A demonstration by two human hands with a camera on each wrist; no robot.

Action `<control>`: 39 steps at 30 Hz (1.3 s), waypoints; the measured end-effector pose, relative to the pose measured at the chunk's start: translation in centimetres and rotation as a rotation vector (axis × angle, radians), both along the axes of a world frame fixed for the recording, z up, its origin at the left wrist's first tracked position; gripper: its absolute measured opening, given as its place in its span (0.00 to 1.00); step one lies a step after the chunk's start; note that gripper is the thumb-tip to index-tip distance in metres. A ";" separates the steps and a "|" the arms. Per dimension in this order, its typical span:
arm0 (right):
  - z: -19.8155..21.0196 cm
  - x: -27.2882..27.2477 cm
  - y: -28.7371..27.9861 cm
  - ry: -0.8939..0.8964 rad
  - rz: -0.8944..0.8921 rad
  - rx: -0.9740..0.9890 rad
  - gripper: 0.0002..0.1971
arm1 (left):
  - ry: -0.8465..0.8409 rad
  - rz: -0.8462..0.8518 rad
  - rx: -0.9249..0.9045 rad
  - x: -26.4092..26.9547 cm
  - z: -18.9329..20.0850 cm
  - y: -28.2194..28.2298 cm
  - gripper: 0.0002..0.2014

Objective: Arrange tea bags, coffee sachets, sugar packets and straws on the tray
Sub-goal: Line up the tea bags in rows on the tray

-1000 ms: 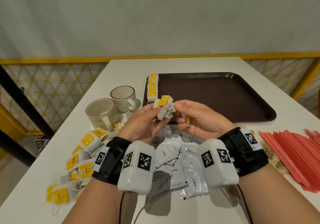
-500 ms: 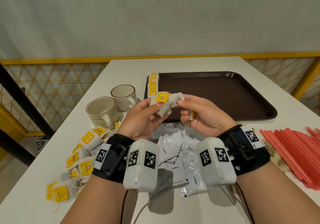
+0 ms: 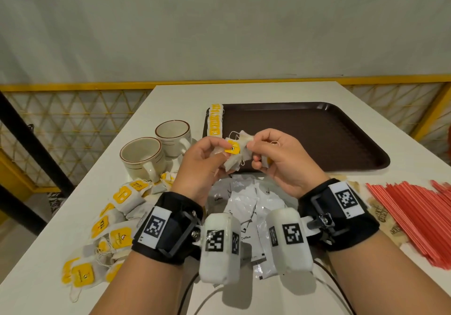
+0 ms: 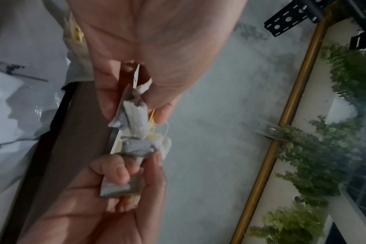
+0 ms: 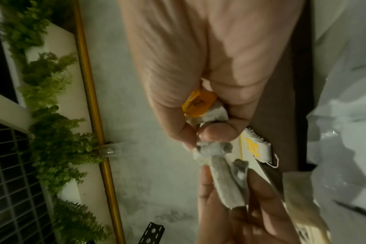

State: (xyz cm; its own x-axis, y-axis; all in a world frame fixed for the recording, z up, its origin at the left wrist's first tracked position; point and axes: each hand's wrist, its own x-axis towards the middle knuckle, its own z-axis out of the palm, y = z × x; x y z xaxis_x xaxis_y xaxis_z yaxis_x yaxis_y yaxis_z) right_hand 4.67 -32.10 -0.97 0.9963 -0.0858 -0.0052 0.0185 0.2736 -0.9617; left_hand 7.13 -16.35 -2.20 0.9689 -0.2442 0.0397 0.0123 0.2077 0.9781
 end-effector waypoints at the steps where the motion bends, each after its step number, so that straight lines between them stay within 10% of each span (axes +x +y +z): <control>1: -0.1 0.0 0.1 0.000 0.020 -0.007 0.02 | -0.004 0.000 0.017 0.0 0.0 0.0 0.10; 9: -0.5 0.0 -0.1 -0.033 0.038 -0.165 0.14 | -0.048 0.041 0.106 -0.1 -0.1 -0.2 0.11; 18: 0.4 -0.3 -1.3 -0.143 -0.184 -0.571 0.01 | -0.152 0.149 0.178 0.2 -0.4 0.0 0.13; 25: 1.3 -1.1 -1.1 -0.107 0.205 -0.181 0.16 | -0.260 0.160 0.220 0.4 -0.4 0.1 0.13; 39: 0.2 -0.3 -0.5 -0.075 -0.011 -0.373 0.02 | -0.293 0.055 0.243 0.1 -0.2 0.2 0.07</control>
